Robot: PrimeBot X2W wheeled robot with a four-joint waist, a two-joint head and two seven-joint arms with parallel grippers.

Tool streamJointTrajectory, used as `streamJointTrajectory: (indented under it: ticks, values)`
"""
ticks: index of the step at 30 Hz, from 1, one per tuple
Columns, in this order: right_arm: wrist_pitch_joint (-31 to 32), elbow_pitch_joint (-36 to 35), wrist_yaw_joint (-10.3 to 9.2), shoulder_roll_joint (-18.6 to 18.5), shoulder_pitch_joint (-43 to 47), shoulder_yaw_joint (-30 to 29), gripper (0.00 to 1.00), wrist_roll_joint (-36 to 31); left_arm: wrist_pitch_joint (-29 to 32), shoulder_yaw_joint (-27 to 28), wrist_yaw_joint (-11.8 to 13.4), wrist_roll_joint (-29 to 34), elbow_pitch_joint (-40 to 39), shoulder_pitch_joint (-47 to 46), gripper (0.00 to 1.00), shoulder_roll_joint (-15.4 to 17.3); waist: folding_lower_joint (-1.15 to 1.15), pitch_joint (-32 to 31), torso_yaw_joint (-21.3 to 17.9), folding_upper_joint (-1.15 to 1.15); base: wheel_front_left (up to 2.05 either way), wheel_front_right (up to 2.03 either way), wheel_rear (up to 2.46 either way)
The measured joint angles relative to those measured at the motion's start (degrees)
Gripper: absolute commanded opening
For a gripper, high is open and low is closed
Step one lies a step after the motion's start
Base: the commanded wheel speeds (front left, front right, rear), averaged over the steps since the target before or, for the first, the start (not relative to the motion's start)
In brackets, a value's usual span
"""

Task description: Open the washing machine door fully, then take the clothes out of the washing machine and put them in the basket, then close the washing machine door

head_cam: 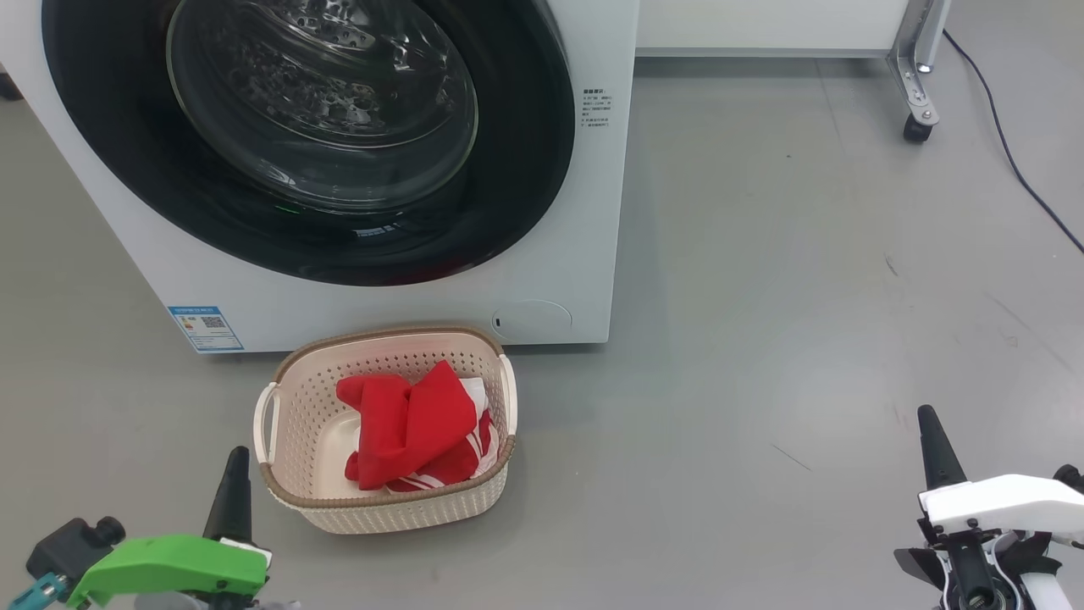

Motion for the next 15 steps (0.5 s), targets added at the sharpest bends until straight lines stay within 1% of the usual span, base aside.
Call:
streamJointTrajectory:
  ticks: [15]
  values:
    - [2.97,1.26,0.97,1.01,-1.31,-2.69,0.00,9.07,2.53,2.07,-0.08,-10.63,0.52,-0.74,0.00,0.19,0.00,-0.15,0.15,0.00,0.00,0.00,0.00]
